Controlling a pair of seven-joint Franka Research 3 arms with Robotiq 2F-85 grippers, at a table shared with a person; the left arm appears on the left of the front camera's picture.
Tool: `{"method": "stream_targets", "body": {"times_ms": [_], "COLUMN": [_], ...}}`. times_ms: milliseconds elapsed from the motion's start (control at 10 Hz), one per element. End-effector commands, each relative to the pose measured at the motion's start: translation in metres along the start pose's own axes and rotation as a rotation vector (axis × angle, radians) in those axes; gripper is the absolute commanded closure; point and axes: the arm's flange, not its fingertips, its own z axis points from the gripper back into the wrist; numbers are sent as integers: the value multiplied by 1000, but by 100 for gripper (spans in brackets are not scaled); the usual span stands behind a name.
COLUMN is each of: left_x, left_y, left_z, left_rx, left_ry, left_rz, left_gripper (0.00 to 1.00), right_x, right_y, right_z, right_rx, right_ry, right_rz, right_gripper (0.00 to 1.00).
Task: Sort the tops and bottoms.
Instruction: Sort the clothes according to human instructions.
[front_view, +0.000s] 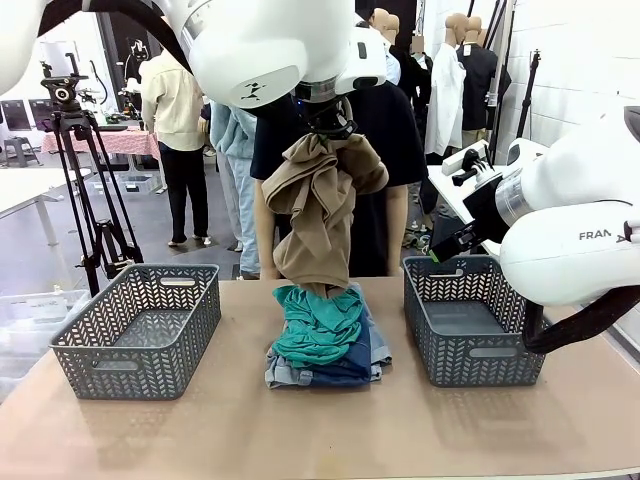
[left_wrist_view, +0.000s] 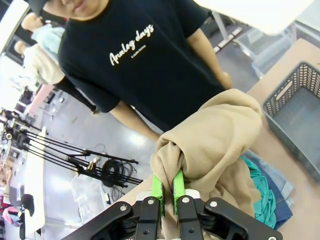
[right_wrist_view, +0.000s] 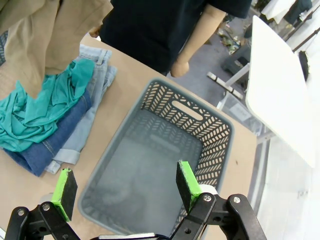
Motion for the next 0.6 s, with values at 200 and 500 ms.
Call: {"method": "stream_targets", "body": {"times_ms": [200, 500], "left_x": [3, 3], "left_y": [3, 3], "left_z": [4, 4], "left_rx": [17, 17], "left_ry": [-16, -16], "left_rz": [-7, -7], "left_gripper": [100, 100], "right_x": [0, 0], "right_y": [0, 0], "right_z": [0, 0], "right_rx": [-5, -5], "right_ry": [-3, -3], "right_rz": [1, 1], "right_gripper": [0, 0]}}
